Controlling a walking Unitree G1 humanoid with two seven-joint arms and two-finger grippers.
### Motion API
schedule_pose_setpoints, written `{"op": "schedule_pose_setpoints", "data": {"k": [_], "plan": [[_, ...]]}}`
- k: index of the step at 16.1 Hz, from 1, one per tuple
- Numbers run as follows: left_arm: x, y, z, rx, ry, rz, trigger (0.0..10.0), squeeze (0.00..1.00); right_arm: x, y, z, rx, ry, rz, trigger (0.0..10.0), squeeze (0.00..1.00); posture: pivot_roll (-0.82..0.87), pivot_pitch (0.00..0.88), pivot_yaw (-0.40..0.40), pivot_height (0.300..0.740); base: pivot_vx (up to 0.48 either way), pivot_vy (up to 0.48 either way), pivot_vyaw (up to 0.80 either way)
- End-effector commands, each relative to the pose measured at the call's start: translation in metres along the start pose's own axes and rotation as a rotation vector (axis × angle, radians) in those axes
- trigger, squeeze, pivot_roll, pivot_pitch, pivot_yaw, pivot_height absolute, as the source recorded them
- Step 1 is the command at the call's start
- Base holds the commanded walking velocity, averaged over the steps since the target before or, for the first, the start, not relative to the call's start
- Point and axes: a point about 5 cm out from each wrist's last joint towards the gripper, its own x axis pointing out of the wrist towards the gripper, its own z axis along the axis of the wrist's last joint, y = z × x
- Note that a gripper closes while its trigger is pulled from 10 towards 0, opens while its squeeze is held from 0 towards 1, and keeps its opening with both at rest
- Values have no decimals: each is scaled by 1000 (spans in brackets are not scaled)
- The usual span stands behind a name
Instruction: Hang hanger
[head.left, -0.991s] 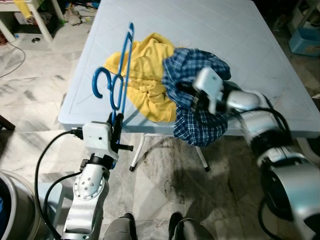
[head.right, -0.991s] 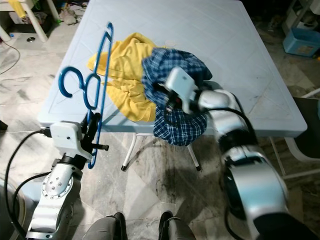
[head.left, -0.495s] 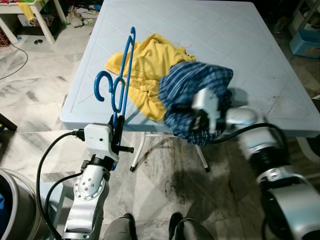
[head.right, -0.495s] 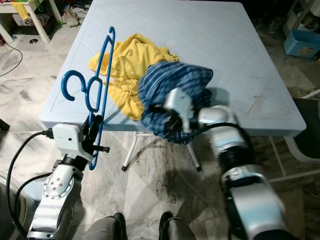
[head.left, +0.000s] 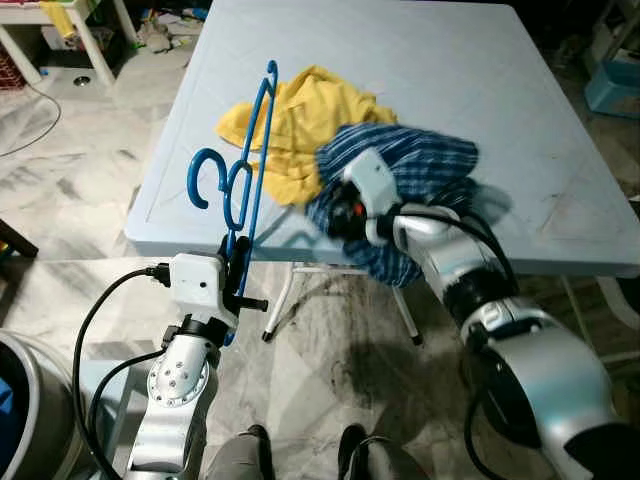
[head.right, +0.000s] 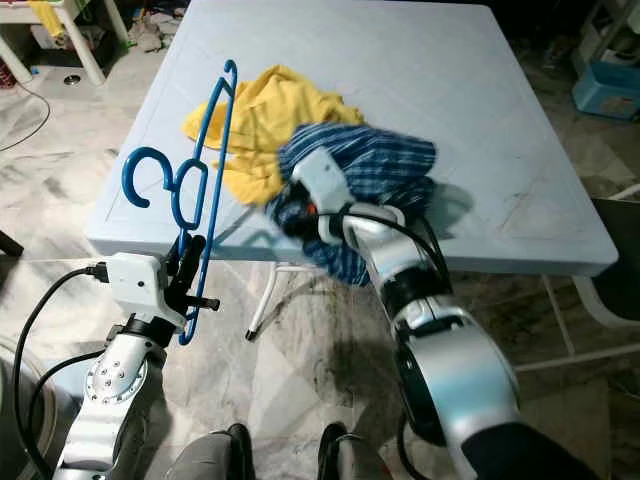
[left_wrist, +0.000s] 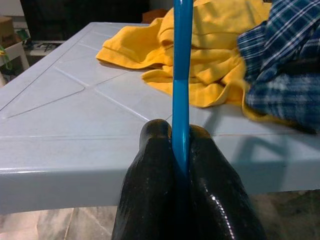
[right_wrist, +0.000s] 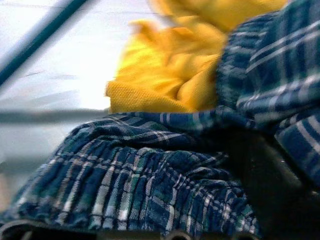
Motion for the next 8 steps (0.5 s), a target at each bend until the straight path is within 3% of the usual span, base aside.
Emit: {"op": "schedule_pose_setpoints", "data": {"k": [1,3,4,6,8], "plan": [[-10,3,-25,-3,141,12,10000,0,-2,-12,3,21,8,-116,10000,1000,172,228,-35,740,0,0,0],[-9,2,-26,0,143,15,10000,0,-14,-46,29,-69,-65,-421,10000,1000,173,230,-37,740,0,0,0],[-9,2,-26,1,145,18,10000,0,-20,-58,44,-118,-125,-497,10000,1000,172,230,-37,740,0,0,0],[-8,1,-27,4,147,20,10000,0,-24,-61,63,-239,-184,-469,10000,1000,171,229,-38,740,0,0,0],[-8,1,-28,4,150,19,10000,0,-22,-55,60,-370,-147,-346,10000,1000,168,226,-38,740,0,0,0]]}}
